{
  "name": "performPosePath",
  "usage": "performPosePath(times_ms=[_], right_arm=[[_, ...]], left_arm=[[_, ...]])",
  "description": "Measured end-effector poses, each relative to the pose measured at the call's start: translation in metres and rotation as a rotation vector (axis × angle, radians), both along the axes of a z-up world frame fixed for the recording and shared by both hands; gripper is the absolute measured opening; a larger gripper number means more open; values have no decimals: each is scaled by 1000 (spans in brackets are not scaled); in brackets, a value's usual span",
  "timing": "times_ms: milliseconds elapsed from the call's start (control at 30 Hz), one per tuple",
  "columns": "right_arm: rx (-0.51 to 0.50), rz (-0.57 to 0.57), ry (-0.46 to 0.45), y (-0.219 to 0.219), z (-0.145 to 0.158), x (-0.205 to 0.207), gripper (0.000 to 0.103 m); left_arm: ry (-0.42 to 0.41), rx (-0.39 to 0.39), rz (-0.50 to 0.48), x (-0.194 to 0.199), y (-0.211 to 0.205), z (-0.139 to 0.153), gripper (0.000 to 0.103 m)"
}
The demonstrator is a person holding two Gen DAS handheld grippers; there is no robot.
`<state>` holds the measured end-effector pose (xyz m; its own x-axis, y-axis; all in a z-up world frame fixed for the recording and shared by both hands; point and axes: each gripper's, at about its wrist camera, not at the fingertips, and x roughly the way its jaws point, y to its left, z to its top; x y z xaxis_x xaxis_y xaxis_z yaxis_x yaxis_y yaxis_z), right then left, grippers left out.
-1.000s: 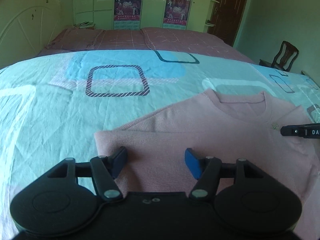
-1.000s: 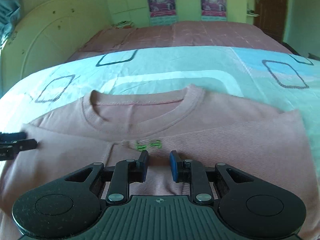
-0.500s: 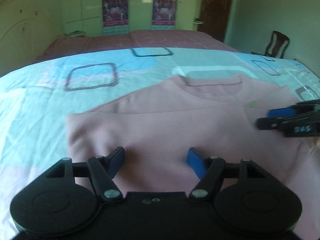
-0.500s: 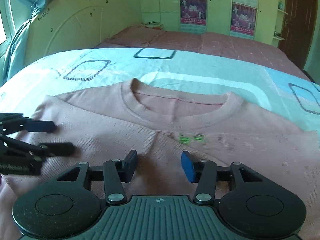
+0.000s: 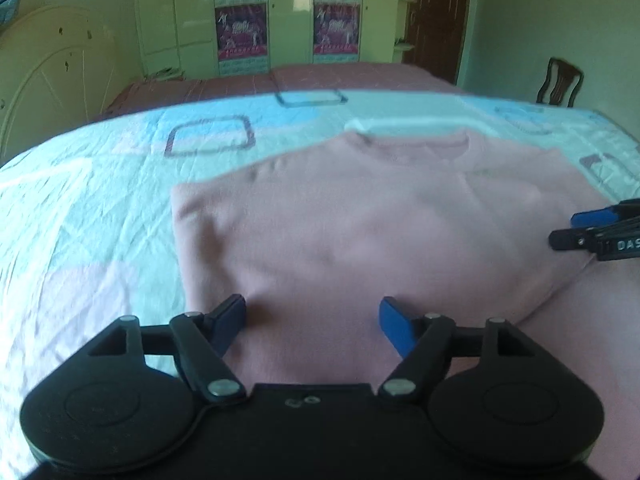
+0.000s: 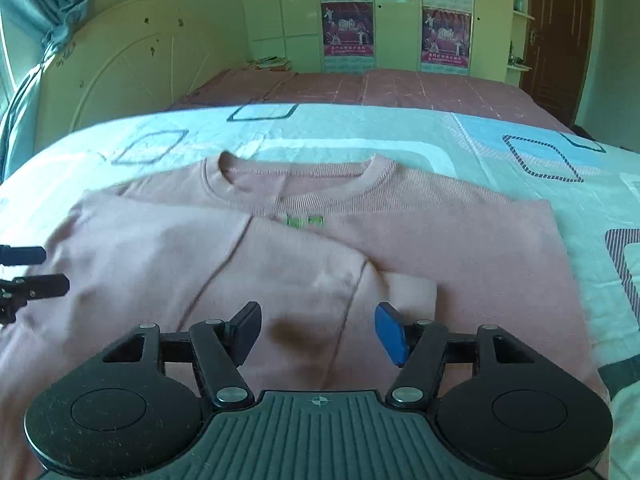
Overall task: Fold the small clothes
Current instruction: 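Smooth the folded side with the right tool while the left tool flattens the body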
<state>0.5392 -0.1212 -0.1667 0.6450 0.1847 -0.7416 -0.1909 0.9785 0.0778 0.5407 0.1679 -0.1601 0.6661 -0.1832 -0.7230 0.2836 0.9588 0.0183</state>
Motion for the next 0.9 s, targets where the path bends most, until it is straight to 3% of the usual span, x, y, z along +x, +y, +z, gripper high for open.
performPosePath(times_ms=[133, 200, 267, 400, 467, 533, 567, 733, 800, 900], right_arm=[[-43, -5, -50, -1, 6, -16, 61], [-5, 7, -92, 0, 16, -25, 61], [20, 55, -101, 12, 19, -33, 61], [-3, 136, -101, 47, 11, -40, 61], [-47, 104, -49, 50, -4, -34, 61], [29, 66, -49, 36, -6, -34, 59], [33, 53, -49, 31, -5, -36, 52], [55, -2, -61, 16, 20, -60, 51], [71, -32, -47, 1, 28, -74, 51], [103, -102, -35, -32, 38, -98, 51]], left_arm=[[-46, 21, 13, -15, -3, 6, 69], [-59, -16, 9, -25, -4, 13, 70], [-51, -42, -1, -33, -11, 11, 70], [-29, -6, 20, -37, -26, 2, 75], [-20, -16, 31, -35, -23, 1, 77], [-13, -9, 32, -36, -17, 1, 78], [-12, -2, 29, -38, -13, 1, 78], [-8, 27, -7, -54, 0, 8, 77], [-2, 10, -12, -66, 5, 13, 86], [0, 6, -5, -88, 15, 15, 86]])
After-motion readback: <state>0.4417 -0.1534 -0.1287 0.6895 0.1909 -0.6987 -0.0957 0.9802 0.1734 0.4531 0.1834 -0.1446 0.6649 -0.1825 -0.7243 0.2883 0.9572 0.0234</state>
